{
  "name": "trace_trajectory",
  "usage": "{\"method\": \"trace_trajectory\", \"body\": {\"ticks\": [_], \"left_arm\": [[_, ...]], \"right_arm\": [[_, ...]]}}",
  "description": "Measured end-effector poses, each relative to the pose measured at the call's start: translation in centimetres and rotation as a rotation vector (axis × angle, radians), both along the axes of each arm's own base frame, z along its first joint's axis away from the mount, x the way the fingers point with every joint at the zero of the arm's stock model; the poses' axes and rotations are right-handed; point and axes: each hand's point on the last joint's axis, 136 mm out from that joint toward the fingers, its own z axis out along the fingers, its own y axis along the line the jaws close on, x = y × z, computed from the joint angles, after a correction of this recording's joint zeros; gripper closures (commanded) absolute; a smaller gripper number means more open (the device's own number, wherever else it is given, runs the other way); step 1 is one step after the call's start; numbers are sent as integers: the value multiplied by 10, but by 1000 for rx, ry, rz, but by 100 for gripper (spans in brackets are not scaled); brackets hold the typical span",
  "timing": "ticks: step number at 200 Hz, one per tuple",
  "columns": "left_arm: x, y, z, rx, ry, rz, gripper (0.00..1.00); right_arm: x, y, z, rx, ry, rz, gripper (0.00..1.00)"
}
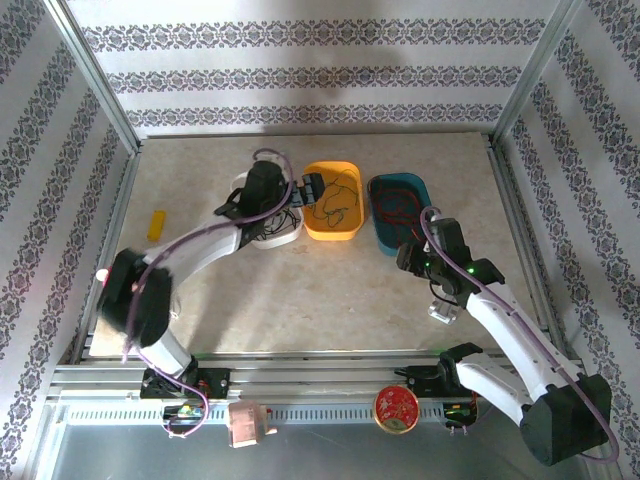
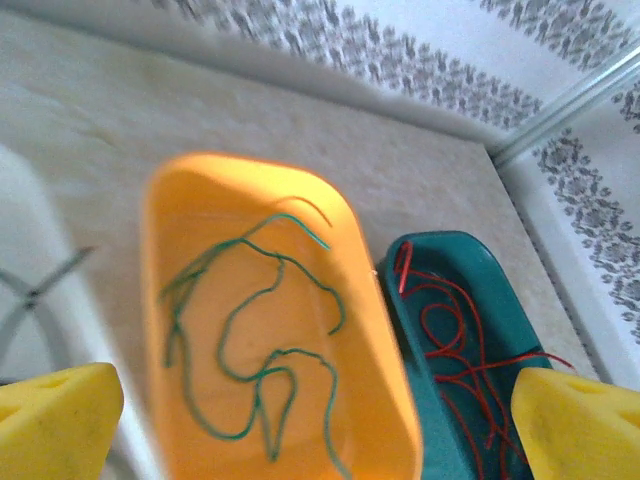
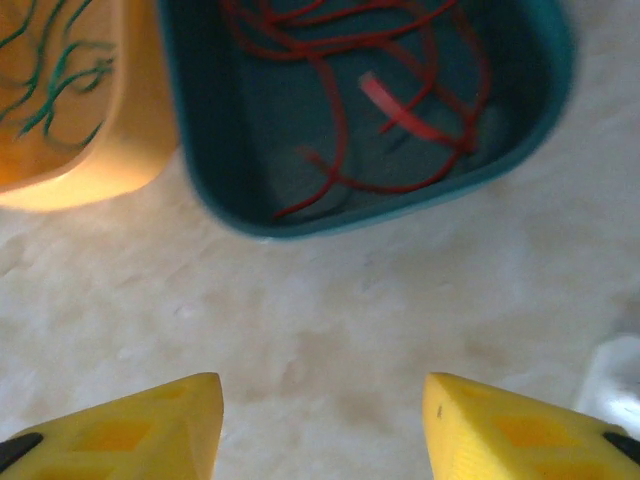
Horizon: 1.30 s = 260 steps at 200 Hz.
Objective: Untangle the cables
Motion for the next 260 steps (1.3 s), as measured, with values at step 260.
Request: {"method": "trace_trajectory", "body": {"ticks": [260], "left_arm": [[-52,267,-136,706,39,527,1]], "right_arm": [[123,-77,-48,-394,-541,-23,2]]}}
